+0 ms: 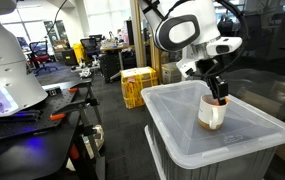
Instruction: Remove the marker from the mug and put it on the storage box
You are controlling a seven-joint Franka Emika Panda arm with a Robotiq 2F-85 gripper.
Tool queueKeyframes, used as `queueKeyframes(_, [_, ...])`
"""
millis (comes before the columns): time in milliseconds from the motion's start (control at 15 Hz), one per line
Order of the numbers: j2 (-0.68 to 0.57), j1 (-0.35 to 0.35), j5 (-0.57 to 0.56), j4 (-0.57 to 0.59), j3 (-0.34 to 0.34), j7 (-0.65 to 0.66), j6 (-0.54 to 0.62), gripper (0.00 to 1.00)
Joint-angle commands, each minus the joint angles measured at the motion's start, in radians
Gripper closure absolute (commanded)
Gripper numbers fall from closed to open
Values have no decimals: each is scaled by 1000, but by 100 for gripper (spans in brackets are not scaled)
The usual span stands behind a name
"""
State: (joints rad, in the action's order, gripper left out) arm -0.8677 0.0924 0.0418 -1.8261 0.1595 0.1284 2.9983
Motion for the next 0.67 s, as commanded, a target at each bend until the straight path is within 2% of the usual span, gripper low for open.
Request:
queueKeyframes(0, [-22, -20, 17, 49, 21, 28, -49, 51])
queueKeyframes(200, [-31, -20, 17, 64, 22, 29, -59, 55])
queueKeyframes(267, [-33, -20, 17, 69, 23, 30, -65, 63])
queueKeyframes(333, [-37, -22, 16, 73, 26, 32, -71, 77])
queueKeyframes(467, [-40, -27, 14, 77, 30, 36, -79, 89])
queueKeyframes(533, [-42, -27, 14, 79, 31, 37, -80, 99])
queueKeyframes(600, [-42, -31, 14, 77, 34, 40, -79, 100])
